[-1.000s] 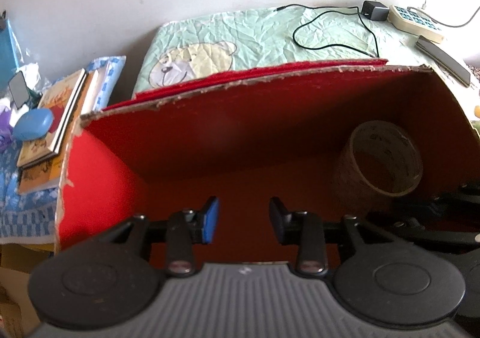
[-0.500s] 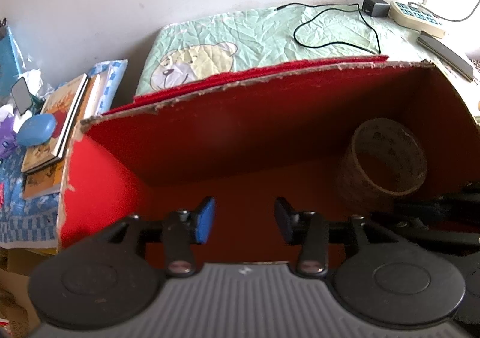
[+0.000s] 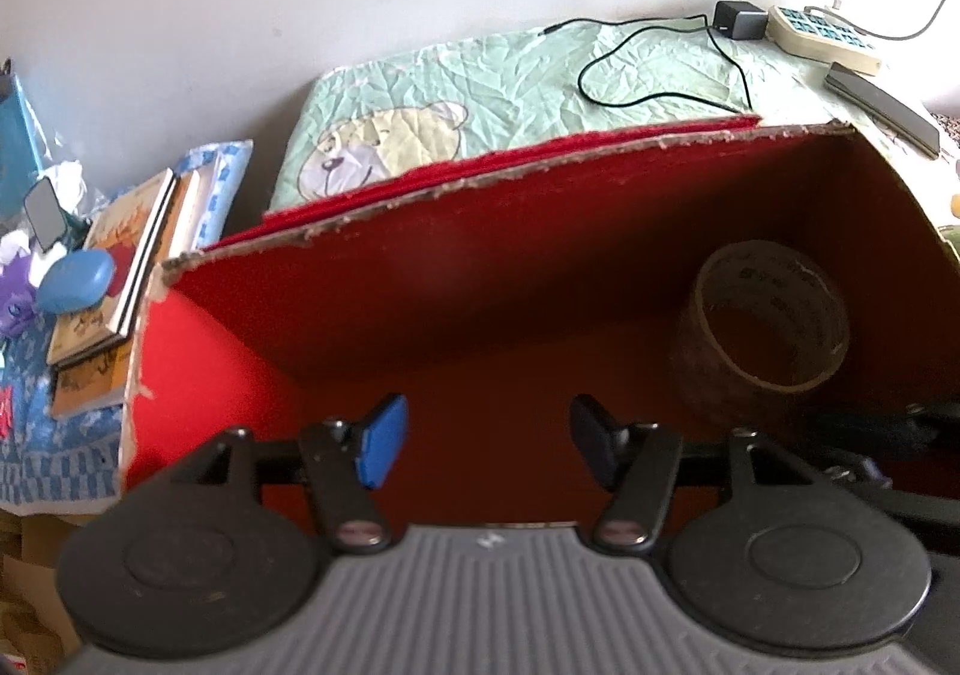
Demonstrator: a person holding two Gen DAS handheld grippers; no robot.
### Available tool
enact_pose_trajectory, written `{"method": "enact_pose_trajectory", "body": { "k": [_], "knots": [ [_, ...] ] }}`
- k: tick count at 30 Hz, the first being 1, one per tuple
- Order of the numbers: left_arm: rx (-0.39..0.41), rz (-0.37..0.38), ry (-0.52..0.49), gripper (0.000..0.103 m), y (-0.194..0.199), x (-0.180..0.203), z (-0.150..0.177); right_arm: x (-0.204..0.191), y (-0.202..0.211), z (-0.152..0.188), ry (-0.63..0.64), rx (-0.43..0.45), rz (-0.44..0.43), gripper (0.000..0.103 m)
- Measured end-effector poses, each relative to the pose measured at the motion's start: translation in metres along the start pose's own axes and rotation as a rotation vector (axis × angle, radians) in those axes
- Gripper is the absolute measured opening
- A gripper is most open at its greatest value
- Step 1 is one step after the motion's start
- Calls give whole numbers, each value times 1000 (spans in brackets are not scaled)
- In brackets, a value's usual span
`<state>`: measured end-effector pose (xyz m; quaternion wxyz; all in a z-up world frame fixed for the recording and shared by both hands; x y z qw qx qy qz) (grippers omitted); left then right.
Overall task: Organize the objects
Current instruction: 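Withdraw the right gripper from the box, then move the right gripper to the pine cone and close on it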
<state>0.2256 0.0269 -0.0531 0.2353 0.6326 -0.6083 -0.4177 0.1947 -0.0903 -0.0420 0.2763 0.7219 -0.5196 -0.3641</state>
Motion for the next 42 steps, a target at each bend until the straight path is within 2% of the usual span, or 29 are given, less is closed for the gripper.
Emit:
{"method": "enact_pose_trajectory", "body": {
  "k": [6, 10, 13, 16, 19, 24, 27, 35, 42],
  "knots": [
    [59, -33, -4, 68, 10, -1, 1, 4, 29, 6, -14, 107, 9, 33],
    [115, -99, -9, 69, 23, -1, 3, 7, 44, 12, -33, 146, 9, 33],
    [118, -82, 7, 69, 35, -3, 4, 9, 56, 16, -46, 185, 5, 35],
    [142, -111, -3, 73, 51, -1, 8, 8, 61, 20, -57, 190, -7, 35],
    [140, -108, 2, 78, 63, 1, 15, 7, 70, 28, -70, 201, -11, 35],
    [158, -131, 5, 89, 90, 3, 29, 1, 89, 36, -68, 252, -29, 42],
    [182, -151, 9, 89, 106, 2, 35, -3, 95, 36, -46, 271, -33, 43],
    [187, -109, 66, 89, 137, -10, 50, 2, 109, 46, -51, 263, -74, 43],
    [187, -15, 63, 89, 162, -12, 79, 14, 121, 63, -68, 221, -107, 43]
  ]
}}
Point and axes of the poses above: each gripper's, at about its wrist camera, not at the fingertips, and y roughly against the way its jaws point, x to its right, z to its underside, the point moved 5 cm from there along -y, roughly the way its jaws point, and after that the axes turned 7 degrees about -z, right-handed, at the moved point
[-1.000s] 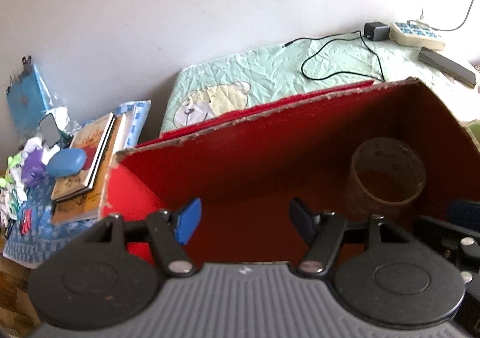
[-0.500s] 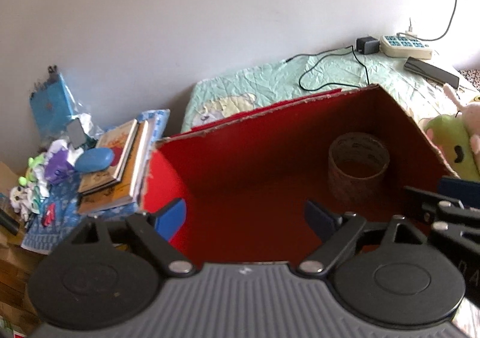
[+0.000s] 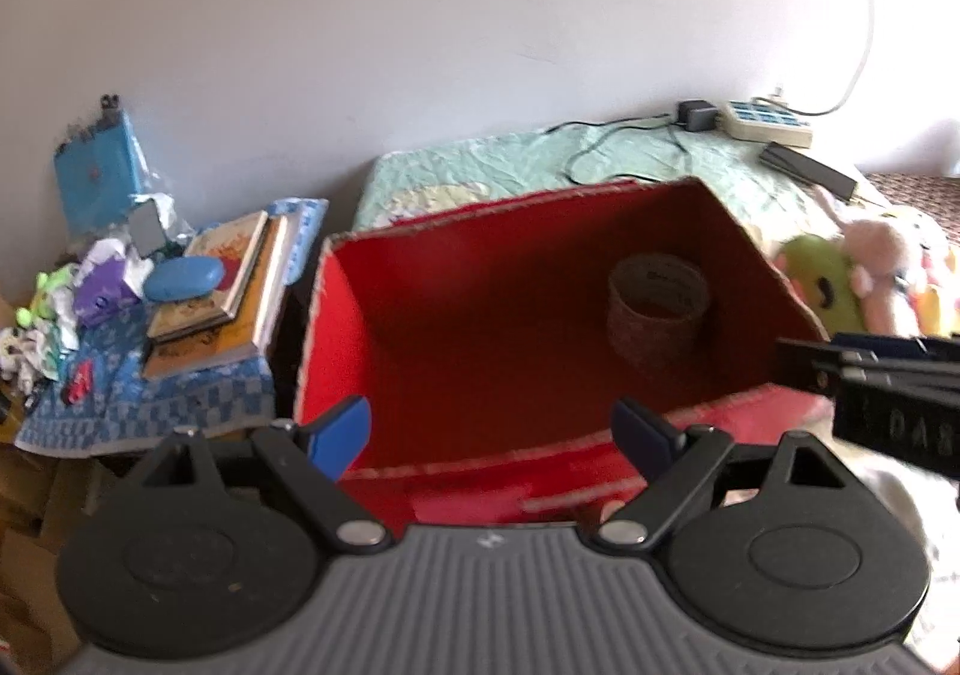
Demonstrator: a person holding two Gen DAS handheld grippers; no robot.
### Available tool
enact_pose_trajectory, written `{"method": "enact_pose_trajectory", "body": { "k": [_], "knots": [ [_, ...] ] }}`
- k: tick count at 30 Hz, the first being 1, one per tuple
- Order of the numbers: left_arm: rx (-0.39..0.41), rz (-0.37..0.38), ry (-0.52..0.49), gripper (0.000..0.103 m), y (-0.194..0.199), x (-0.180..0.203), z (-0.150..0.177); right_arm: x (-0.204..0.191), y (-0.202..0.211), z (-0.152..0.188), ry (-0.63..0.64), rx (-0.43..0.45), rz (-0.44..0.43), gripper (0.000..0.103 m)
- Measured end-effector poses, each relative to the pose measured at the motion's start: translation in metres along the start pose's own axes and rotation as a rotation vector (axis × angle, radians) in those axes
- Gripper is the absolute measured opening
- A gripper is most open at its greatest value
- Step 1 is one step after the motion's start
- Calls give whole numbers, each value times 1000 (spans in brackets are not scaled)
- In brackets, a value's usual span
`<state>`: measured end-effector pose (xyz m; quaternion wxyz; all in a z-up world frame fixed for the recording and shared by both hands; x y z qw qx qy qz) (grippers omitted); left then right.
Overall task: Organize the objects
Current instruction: 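Move the right gripper to the pine cone and close on it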
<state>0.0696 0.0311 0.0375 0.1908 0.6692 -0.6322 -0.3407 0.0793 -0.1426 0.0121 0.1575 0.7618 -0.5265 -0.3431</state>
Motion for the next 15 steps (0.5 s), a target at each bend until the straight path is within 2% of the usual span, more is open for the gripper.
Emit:
{"method": "enact_pose_trajectory", "body": {
  "k": [4, 10, 15],
  "knots": [
    [1, 95, -39, 89, 14, 7, 17, 15, 8, 12, -62, -44, -20, 43],
    [-23, 351, -118, 89, 27, 29, 53, 35, 13, 38, -133, -133, -14, 43],
    [-53, 572, -171, 89, 33, 57, 70, 50, 15, 60, -200, -205, -14, 43]
  ]
}}
Point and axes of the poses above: each gripper's, at about its wrist camera, not at the fingertips, and y roughly against the way its jaws point, x to its right, z to its underside, the point moved 5 cm from there along -y, roughly the way its jaws point, and after that the axes turned 7 degrees about -z, right-handed, at the moved point
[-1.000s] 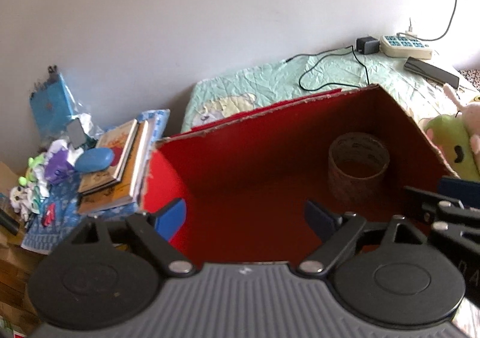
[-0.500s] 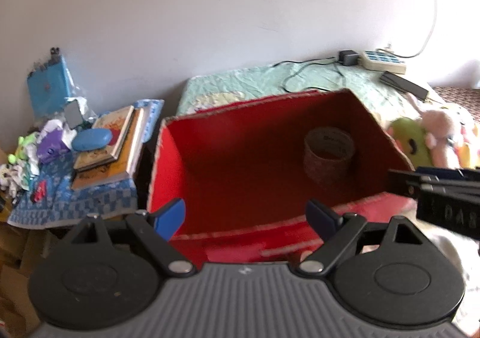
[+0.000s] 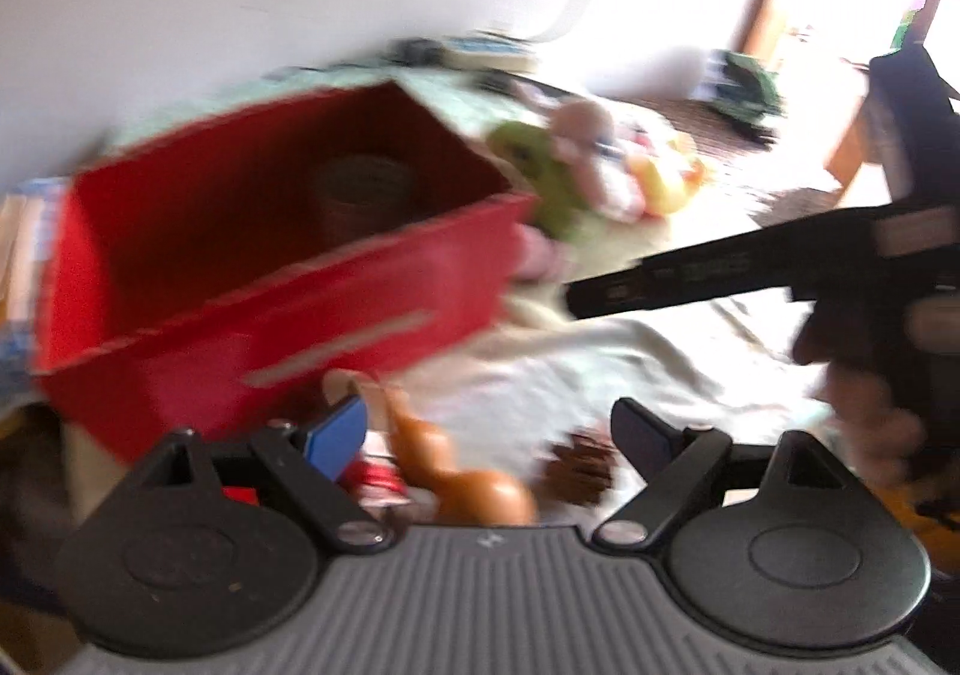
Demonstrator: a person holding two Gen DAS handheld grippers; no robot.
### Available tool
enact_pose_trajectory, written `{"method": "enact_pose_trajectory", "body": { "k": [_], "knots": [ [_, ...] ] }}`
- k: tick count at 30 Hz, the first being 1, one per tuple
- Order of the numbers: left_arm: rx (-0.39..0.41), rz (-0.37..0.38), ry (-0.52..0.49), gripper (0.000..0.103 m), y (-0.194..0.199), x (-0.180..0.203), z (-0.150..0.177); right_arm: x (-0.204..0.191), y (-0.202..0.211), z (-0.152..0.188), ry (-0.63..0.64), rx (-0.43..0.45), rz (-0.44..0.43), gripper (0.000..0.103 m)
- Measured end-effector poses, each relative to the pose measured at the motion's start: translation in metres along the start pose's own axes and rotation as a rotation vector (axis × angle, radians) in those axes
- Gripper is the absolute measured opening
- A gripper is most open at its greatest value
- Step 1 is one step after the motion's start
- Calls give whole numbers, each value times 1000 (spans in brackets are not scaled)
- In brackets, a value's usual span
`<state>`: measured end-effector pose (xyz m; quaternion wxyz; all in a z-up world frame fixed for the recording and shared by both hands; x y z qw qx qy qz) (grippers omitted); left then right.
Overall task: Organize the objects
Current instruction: 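Move the right gripper to the pine cone and close on it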
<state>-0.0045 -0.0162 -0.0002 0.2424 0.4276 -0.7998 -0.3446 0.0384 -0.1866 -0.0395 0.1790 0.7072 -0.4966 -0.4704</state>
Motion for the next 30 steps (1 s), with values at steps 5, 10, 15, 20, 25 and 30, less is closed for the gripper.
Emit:
{"method": "enact_pose_trajectory", "body": {
  "k": [5, 10, 15, 20, 25, 30],
  "knots": [
    [-48, 120, -43, 95, -21, 25, 4, 16, 0, 15, -43, -51, 12, 43],
    [-112, 142, -108, 87, -43, 44, 15, 30, -3, 30, -112, -105, -22, 43],
    [-131, 173, -117, 87, -54, 47, 16, 41, -13, 41, -204, -144, -69, 42],
    [-201, 205, -100, 64, -73, 50, 21, 47, -20, 47, -255, -172, -126, 38],
    [-254, 210, -73, 61, -89, 47, 26, 50, -28, 52, -294, -199, -149, 37],
    [-250, 194, -44, 56, -95, 43, 23, 57, -30, 50, -341, -188, -178, 37]
  ]
}}
Point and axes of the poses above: each gripper's, at about its wrist camera, not at the fingertips, and y roughly against the way its jaws point, x to its right, z to its underside, the point moved 5 cm from there along -y, roughly the way its jaws point, and after that the axes turned 7 degrees about -z, right-handed, at the moved point
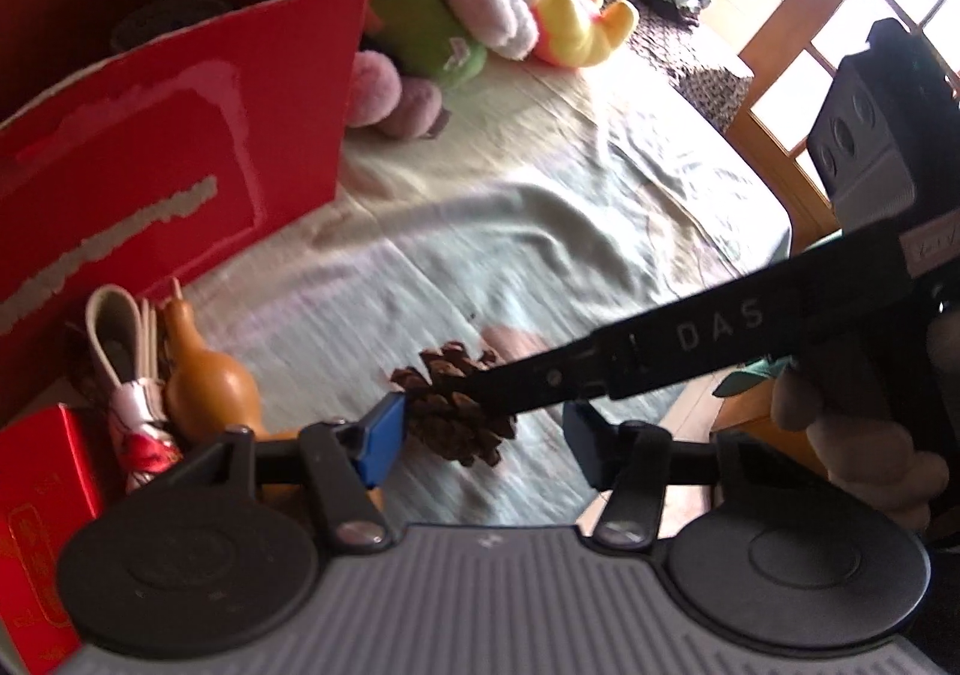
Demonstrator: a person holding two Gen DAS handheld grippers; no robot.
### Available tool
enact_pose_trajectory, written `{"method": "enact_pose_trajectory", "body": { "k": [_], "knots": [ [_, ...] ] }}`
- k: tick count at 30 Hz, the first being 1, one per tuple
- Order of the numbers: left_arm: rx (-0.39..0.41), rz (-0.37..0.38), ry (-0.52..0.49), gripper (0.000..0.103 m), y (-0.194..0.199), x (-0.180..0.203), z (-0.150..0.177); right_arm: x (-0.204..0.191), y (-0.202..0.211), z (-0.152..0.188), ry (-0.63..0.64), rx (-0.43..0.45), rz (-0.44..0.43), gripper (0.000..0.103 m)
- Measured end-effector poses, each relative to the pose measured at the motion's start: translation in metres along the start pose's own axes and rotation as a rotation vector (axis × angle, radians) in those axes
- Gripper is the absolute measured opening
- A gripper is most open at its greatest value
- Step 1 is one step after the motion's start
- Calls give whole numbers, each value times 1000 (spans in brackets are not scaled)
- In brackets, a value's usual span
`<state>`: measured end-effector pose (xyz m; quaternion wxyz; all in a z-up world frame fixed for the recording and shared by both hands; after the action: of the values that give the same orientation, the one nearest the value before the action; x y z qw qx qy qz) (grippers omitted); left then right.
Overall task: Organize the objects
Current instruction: 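Move the right gripper to the pine cone and close on it, then lift the pine cone with the right gripper over the red box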
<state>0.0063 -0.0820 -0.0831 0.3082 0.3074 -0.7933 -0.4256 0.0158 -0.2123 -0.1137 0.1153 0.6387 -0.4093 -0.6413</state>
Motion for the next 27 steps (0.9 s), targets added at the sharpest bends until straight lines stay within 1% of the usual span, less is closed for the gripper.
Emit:
{"method": "enact_pose_trajectory", "body": {
  "k": [6, 8, 12, 14, 15, 18, 21, 24, 27],
  "knots": [
    [10, -21, -2, 54, -2, -2, -4, 5, -3, -4, -51, 14, -56, 38],
    [11, -31, -2, 54, -5, -4, -6, 6, -3, -6, -53, 26, -58, 38],
    [-11, -34, 20, 47, -11, -10, -6, 6, -3, -7, -45, 21, -59, 36],
    [-7, -35, 26, 45, -10, -11, -7, 4, -1, -7, -29, 22, -49, 35],
    [-5, -35, 29, 43, -10, -11, -7, 1, 2, -7, -16, 25, -44, 35],
    [-6, -20, 40, 42, -7, -12, -9, -11, 8, -10, 36, 37, -26, 35],
    [23, -27, 21, 42, 2, -9, -12, -30, 21, -15, 113, 61, -8, 35],
    [68, -20, 13, 42, 19, -6, -20, -55, 39, -24, 208, 99, -8, 35],
    [135, -9, 9, 42, 44, -5, -33, -81, 56, -37, 292, 140, -18, 35]
  ]
}}
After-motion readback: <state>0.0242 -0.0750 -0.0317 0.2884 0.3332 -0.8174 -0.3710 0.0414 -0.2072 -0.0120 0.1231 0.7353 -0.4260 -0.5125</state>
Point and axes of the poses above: each gripper's, at about its wrist camera, not at the fingertips, and y roughly against the way its jaws point, x to its right, z to its underside, the point moved 5 cm from there along -y, roughly the way its jaws point, and after that the axes turned 7 degrees about -z, right-handed, at the moved point
